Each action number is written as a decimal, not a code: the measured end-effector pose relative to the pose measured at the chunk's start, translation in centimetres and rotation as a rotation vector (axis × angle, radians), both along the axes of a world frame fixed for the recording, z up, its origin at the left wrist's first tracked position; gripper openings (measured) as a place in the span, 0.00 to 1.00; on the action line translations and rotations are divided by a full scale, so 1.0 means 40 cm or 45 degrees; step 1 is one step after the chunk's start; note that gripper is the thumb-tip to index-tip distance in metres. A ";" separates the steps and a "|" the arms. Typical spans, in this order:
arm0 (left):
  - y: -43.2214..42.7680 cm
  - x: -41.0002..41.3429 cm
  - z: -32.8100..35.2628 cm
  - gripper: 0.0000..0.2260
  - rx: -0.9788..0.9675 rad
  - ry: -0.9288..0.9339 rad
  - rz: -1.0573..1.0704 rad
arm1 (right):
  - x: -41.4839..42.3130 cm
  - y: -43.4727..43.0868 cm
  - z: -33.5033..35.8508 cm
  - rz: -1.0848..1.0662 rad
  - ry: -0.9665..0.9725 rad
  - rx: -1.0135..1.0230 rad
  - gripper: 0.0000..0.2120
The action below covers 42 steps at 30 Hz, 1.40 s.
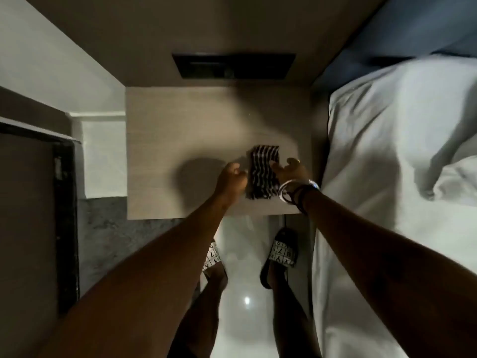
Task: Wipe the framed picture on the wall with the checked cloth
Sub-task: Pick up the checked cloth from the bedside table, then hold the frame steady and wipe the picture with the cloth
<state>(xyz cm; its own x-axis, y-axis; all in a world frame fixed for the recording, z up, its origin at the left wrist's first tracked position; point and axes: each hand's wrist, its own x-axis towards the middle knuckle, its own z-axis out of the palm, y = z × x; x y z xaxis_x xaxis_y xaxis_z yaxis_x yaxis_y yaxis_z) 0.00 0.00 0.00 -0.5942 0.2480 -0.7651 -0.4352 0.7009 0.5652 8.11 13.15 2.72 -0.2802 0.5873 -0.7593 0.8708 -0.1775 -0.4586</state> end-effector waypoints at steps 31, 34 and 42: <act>0.039 -0.176 0.735 0.20 0.494 -0.365 0.133 | -0.138 0.079 0.631 -0.249 0.675 -0.986 0.13; 0.061 -0.213 0.899 0.15 0.537 -0.277 -0.009 | -0.159 0.096 0.785 -0.197 0.814 -0.920 0.13; 0.142 -0.227 1.365 0.12 0.584 0.060 -0.398 | -0.128 0.160 1.235 -0.144 1.114 -0.611 0.14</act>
